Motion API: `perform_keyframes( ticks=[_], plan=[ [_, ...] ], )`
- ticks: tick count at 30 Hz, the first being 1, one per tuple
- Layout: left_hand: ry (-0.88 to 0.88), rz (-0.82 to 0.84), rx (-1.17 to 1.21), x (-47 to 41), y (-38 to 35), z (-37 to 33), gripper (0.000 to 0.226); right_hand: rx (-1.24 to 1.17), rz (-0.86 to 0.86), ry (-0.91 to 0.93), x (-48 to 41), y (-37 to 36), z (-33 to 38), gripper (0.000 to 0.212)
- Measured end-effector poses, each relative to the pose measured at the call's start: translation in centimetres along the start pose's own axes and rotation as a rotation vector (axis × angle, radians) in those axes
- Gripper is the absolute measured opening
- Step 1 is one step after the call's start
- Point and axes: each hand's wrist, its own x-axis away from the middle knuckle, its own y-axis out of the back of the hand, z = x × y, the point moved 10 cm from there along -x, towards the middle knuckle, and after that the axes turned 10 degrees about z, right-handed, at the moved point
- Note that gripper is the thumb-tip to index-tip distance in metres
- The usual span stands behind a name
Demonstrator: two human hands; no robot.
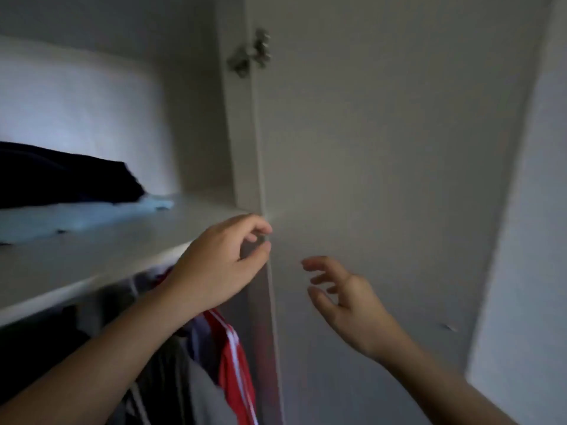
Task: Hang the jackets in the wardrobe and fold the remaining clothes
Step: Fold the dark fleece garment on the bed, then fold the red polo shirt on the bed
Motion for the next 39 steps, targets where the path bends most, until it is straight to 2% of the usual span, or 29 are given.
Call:
perform_keyframes(
  ticks=[7,11,16,21,24,29,34,39],
  plan=[
    [-0.245,0.353,0.465,3.5,-22.8,-23.2,0.022,0.024,-0.270,-0.530,28.1,13.5,-9.6,0.028],
    [-0.428,0.609,0.589,6.9,-32.8,-37.3,0.021,0.038,-0.458,-0.781,42.9,20.3,-12.7,0.026],
    [-0.529,0.836,0.733,9.8,-43.5,-52.9,0.014,0.028,-0.715,-1.060,61.5,28.2,-15.8,0.023],
    [-0.679,1.070,0.837,12.1,-53.4,-71.3,0.014,0.129,-0.962,-1.268,78.7,37.7,-17.0,0.032],
    [-0.742,1.139,0.898,12.5,-56.5,-82.2,0.013,0.107,-1.119,-1.380,87.7,42.8,-17.4,0.026],
    [-0.860,1.262,0.938,15.2,-60.5,-96.6,0.014,0.161,-1.304,-1.428,97.7,49.1,-16.7,0.030],
    [-0.919,1.368,0.867,18.3,-67.0,-105.9,0.017,0.099,-1.436,-1.497,107.5,51.1,-18.4,0.028],
    [-0.905,1.367,0.723,20.8,-76.4,-113.2,0.014,0.025,-1.463,-1.556,117.8,54.1,-23.9,0.022]
  ],
)
